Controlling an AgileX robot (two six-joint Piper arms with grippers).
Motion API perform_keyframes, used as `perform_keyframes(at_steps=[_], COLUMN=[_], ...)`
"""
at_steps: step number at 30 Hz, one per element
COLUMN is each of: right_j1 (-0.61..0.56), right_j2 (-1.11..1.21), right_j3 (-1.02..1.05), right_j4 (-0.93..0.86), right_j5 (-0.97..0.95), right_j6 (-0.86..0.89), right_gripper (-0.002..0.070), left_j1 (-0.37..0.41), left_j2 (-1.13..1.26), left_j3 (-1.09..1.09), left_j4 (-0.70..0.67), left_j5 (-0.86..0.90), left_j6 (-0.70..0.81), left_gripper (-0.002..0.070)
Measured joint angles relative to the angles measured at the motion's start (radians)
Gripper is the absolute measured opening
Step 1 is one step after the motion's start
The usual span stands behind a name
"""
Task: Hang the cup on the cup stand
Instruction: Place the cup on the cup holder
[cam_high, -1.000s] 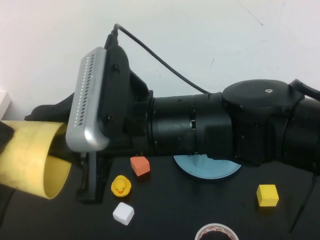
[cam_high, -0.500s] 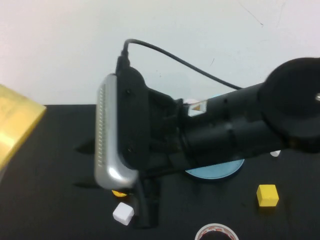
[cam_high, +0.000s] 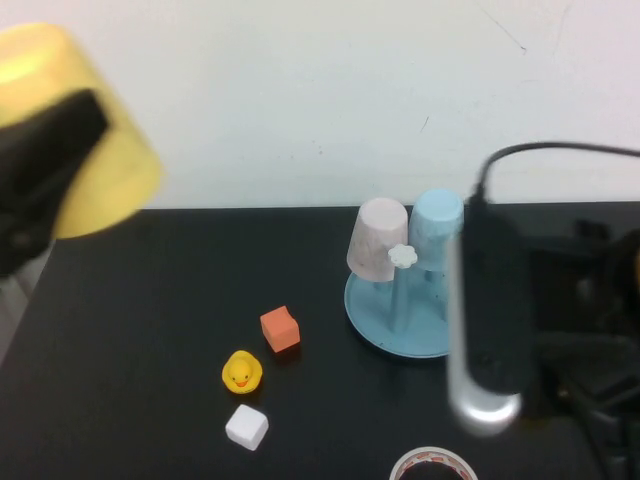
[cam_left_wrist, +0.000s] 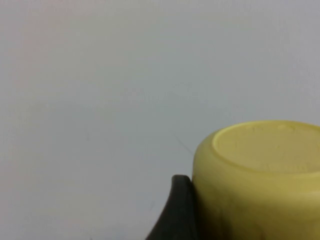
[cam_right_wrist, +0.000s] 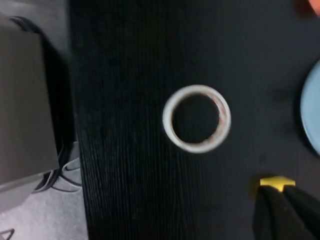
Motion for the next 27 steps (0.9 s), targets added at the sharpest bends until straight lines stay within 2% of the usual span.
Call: perform_keyframes(at_steps=[6, 9, 15, 21, 27], right_j1=[0.0, 0.0, 0.0, 0.0, 0.0], right_j2=[-0.14, -0.249, -0.428, -0.491, -0.498], right_j3=[0.116, 0.236, 0.451, 0.533, 0.535], right_j4=[-0.04, -0.081, -0.119, -0.12, -0.119], right_j5=[0.009, 0.002, -0.058, -0.001, 0.01], right_j6=[0.134, 0.231, 0.412, 0.449, 0.451], right_gripper=[0.0009, 0.0008, 0.0006, 0.0001, 0.0], left_j1=[-0.064, -0.135, -0.312, -0.413, -0.422], left_j2=[0.26, 0.374, 0.57, 0.811, 1.052], left_j3=[-0.103, -0.155, -0.27, -0.426, -0.598], left_j4=[0.008, 0.016, 0.022, 0.022, 0.022], left_j5=[0.194, 0.246, 0.219, 0.148, 0.095], left_j6=[0.237, 0.375, 0.598, 0.598, 0.395], left_gripper=[0.0587, 0.0587, 0.0587, 0.0587, 0.0587])
